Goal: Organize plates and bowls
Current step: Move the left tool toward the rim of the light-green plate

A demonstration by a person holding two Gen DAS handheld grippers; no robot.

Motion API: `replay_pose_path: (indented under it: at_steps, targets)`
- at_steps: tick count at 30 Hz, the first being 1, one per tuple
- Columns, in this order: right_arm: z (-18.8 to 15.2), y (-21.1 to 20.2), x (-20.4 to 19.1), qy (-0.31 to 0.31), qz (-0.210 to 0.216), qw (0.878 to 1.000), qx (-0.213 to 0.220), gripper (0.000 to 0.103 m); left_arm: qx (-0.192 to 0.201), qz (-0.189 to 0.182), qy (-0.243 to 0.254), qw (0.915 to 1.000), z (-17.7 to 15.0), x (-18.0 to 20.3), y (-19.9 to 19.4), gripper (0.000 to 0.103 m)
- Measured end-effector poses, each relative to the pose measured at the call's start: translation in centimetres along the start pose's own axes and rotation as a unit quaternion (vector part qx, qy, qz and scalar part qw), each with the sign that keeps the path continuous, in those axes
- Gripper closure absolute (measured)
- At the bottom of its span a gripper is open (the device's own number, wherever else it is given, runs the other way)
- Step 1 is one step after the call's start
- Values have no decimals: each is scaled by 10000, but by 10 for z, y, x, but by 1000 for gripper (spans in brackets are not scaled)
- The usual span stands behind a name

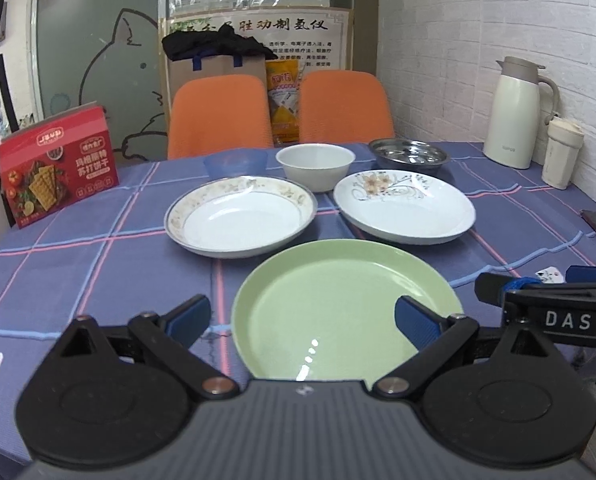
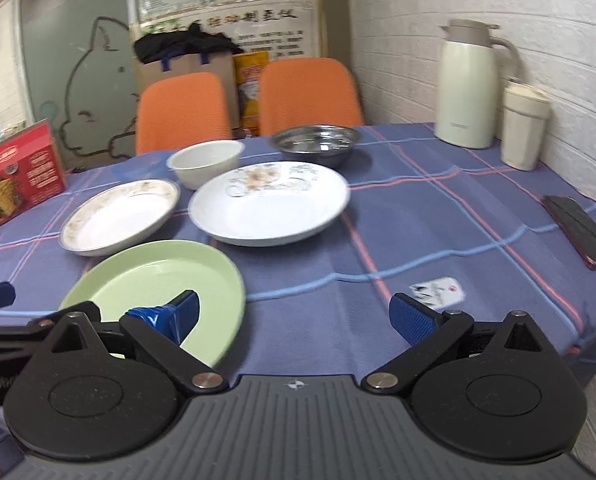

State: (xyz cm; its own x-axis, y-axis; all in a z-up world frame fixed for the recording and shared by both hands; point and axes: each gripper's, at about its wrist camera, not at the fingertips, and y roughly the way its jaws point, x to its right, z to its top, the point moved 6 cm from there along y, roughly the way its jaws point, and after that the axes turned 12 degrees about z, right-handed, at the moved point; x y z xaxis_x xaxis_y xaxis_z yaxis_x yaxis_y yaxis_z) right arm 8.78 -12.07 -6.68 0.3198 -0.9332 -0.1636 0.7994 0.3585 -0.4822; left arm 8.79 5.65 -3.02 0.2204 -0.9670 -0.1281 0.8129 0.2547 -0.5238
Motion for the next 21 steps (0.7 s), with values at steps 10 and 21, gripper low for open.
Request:
replay_pose_path:
  at_steps: [10, 21]
  targets:
    - [-4, 70, -26, -341, 365, 9955, -800, 14, -766, 67, -165, 9969, 3, -35, 65, 5]
    - [-10, 81, -20, -357, 464, 9950, -814, 12, -1236, 9, 54, 9923, -5, -27, 99, 5]
